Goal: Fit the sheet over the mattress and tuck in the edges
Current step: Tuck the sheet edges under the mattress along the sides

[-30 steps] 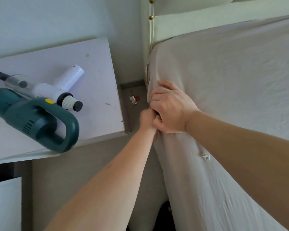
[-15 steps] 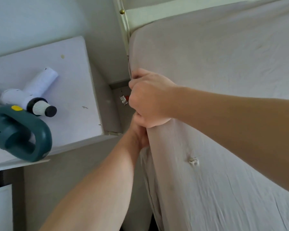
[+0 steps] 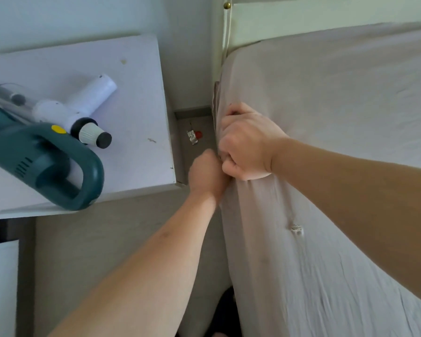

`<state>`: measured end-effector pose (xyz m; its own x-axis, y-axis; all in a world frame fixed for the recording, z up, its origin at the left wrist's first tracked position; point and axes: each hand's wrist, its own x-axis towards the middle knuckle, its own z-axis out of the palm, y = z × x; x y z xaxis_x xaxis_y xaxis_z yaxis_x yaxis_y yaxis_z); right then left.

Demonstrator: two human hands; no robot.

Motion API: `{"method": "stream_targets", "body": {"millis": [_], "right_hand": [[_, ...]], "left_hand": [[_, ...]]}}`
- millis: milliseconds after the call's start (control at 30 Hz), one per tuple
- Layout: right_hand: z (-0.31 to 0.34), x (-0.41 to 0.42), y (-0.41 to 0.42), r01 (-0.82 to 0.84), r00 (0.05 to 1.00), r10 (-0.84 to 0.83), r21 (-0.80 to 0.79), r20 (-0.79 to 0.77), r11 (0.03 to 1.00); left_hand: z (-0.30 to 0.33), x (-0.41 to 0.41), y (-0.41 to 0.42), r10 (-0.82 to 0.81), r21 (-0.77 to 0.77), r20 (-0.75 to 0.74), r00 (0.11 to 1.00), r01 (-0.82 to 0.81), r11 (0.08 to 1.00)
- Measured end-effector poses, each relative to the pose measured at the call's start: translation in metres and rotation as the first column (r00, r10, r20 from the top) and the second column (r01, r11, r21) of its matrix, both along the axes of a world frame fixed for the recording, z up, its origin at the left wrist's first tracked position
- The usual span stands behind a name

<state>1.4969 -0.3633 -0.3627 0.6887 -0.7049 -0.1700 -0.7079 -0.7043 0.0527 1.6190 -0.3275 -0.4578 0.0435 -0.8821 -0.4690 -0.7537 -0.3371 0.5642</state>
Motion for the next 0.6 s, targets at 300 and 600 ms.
{"method": "stream_targets", "body": {"millis": [300,600], "right_hand": [[0.002,0.000,0.004,0.005,0.999,-0.003,-0.041,0.053,0.999],[0.038,-0.003,-0.002,-0.116,0.991,0.118,0.043,-0.058,0.992]], "left_hand": [[0.011,0.002,0.017,0.401,0.226,-0.463,0.791,-0.332,0.916],[0.021,-0.021,0.026,0.599,0.644,-0.682,0.420,-0.044,0.764]]}}
